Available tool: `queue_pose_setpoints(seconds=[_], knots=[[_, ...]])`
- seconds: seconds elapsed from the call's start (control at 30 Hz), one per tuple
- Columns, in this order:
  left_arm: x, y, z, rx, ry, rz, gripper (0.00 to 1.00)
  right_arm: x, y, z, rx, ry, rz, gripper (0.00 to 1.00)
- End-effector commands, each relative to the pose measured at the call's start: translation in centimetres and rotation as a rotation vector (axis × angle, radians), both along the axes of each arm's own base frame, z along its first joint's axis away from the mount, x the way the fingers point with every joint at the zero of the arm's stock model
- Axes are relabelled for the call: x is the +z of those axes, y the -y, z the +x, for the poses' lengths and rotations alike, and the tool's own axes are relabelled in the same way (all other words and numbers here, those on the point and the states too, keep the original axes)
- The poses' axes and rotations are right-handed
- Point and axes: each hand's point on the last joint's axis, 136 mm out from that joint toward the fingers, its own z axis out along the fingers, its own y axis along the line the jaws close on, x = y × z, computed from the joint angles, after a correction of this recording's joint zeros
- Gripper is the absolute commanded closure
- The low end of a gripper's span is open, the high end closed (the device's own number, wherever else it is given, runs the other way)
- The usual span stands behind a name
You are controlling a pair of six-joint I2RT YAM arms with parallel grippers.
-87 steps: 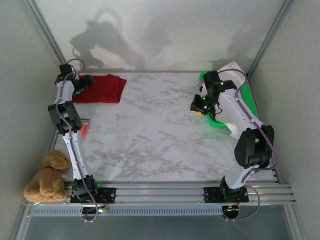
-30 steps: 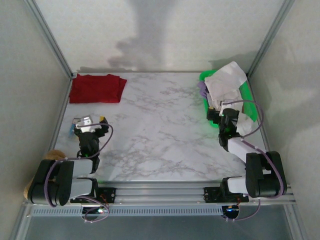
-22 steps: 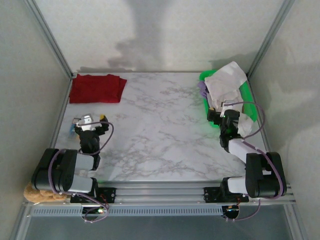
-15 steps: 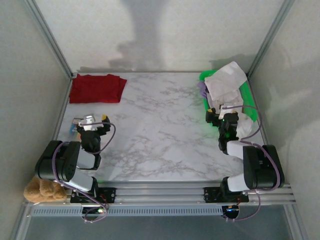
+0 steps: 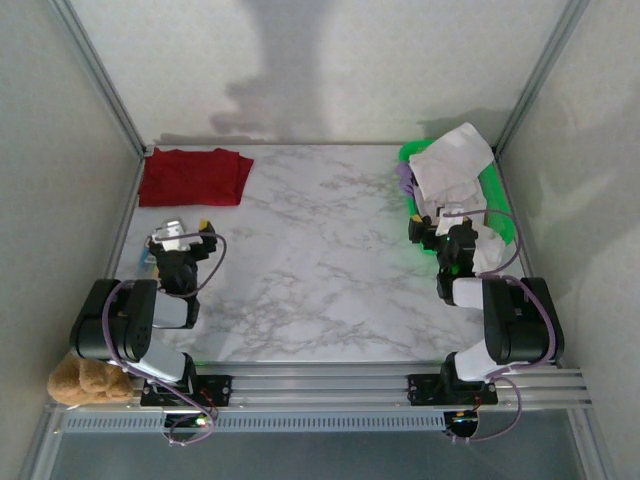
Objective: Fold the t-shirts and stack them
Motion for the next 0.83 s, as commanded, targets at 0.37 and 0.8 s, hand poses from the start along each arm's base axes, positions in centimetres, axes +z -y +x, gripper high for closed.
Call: queue_pose_setpoints(seconds=[0.37, 0.8], knots=[[-0.18, 0.18, 0.34, -0.014, -0.003, -0.023, 0.0, -4.1, 0.1, -1.2, -0.007, -0.151, 0.045, 0.01], [-0.19, 0.17, 0.34, -0.014, -0.003, -0.023, 0.0, -4.08, 0.12, -1.17, -0.007, -0.151, 0.048, 0.01]])
